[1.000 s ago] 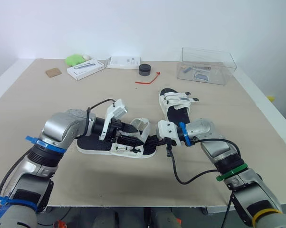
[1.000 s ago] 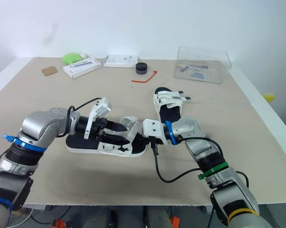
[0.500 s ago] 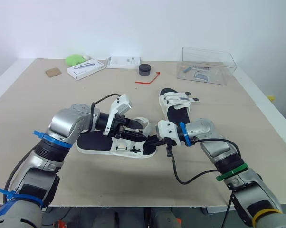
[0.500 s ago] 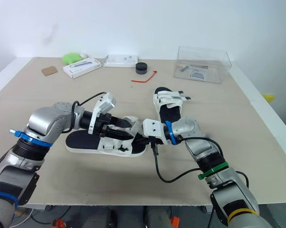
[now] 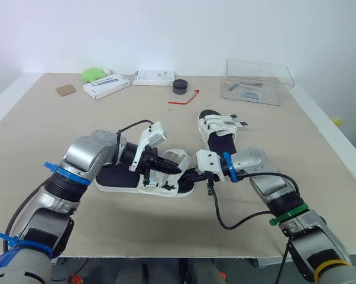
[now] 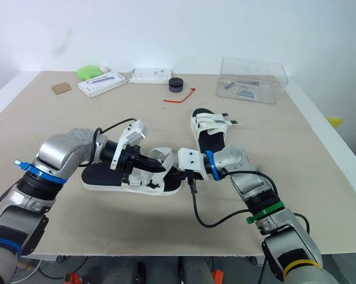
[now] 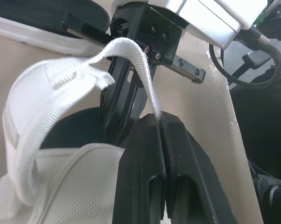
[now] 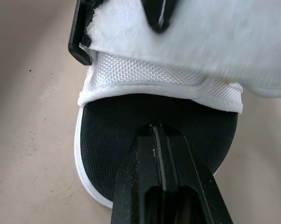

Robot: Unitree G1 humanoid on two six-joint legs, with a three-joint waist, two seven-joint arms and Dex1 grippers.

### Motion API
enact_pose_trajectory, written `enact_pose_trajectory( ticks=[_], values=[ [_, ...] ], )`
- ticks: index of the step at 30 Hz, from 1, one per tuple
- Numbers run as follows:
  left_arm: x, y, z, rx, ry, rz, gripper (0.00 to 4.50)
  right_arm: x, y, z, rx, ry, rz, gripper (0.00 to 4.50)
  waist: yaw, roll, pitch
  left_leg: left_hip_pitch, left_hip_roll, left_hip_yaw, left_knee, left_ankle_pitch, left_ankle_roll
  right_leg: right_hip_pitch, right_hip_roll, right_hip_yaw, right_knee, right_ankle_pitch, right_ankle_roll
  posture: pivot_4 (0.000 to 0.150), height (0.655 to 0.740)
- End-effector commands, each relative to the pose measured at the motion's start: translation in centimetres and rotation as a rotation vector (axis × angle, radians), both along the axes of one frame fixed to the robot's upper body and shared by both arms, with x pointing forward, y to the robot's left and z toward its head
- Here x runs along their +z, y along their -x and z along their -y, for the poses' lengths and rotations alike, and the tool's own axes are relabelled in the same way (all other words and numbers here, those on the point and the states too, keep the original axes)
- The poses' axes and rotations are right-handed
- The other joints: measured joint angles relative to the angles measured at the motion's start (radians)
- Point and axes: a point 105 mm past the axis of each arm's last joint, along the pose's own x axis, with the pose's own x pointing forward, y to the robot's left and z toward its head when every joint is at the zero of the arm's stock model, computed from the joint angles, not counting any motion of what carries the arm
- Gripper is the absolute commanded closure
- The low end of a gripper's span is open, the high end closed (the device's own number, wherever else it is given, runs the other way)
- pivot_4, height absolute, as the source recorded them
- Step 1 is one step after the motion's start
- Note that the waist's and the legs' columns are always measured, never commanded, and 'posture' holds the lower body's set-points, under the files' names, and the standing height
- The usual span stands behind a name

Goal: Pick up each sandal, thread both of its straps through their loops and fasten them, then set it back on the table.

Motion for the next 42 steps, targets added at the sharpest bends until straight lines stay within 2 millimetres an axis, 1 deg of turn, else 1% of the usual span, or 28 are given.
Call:
enact_pose_trajectory(
  ticks=[1,6,16,21,27,34,37,42],
  values=[
    [0.8,0.5,-0.8,-0.003,0.015,0.031,4.45,-2.6,-0.1,1.9,-0.072,0.099,-0.064,4.5,0.0,0.0,0.0,0.0,0.0,0.0,0.0,0.0,0.0,0.0,0.0,0.0,0.0,0.0,0.0,0.15,0.74],
    [0.7,0.8,-0.8,0.018,0.047,0.06,4.45,-2.7,0.0,1.9,-0.069,0.1,-0.066,4.5,0.0,0.0,0.0,0.0,0.0,0.0,0.0,0.0,0.0,0.0,0.0,0.0,0.0,-0.001,0.0,0.15,0.74],
    [0.9,0.4,0.8,0.087,0.137,0.112,4.45,-2.6,-0.1,1.8,-0.064,0.103,-0.065,4.5,0.0,0.0,0.0,0.0,0.0,0.0,0.0,0.0,0.0,0.0,-0.001,0.0,0.0,0.0,0.001,0.15,0.74],
    [0.7,0.6,1.0,0.099,0.148,0.116,4.45,-2.6,0.0,1.8,-0.065,0.102,-0.064,4.5,0.0,0.0,0.0,0.0,0.0,0.0,0.0,0.0,0.0,0.0,-0.001,0.0,0.0,0.0,0.001,0.15,0.74],
    [0.4,1.3,0.8,0.101,0.152,0.1,4.45,-2.7,0.0,1.8,-0.066,0.1,-0.067,4.5,0.0,0.0,0.0,0.0,0.0,0.0,0.0,0.0,0.0,0.0,-0.001,0.0,0.0,0.0,0.001,0.15,0.74],
    [-0.4,2.0,-0.1,0.114,0.123,0.072,4.45,-2.8,0.0,1.8,-0.066,0.1,-0.069,4.5,0.0,0.0,0.0,0.0,0.0,0.0,-0.001,0.0,0.0,0.0,0.0,-0.001,0.0,0.0,0.001,0.15,0.74],
    [-0.7,2.0,-0.6,0.128,0.1,0.062,4.45,-2.8,0.0,1.7,-0.065,0.1,-0.069,4.5,0.0,0.0,0.0,0.0,0.0,0.0,-0.001,0.0,0.0,0.0,0.0,-0.001,-0.001,-0.001,0.0,0.15,0.74],
    [-1.4,1.5,-1.3,0.163,0.054,0.068,4.45,-2.7,-0.1,1.6,-0.062,0.1,-0.069,4.5,0.0,0.0,0.0,0.0,0.0,-0.001,-0.001,0.0,0.0,0.0,0.0,-0.001,-0.001,-0.001,0.0,0.15,0.74]
  ],
)
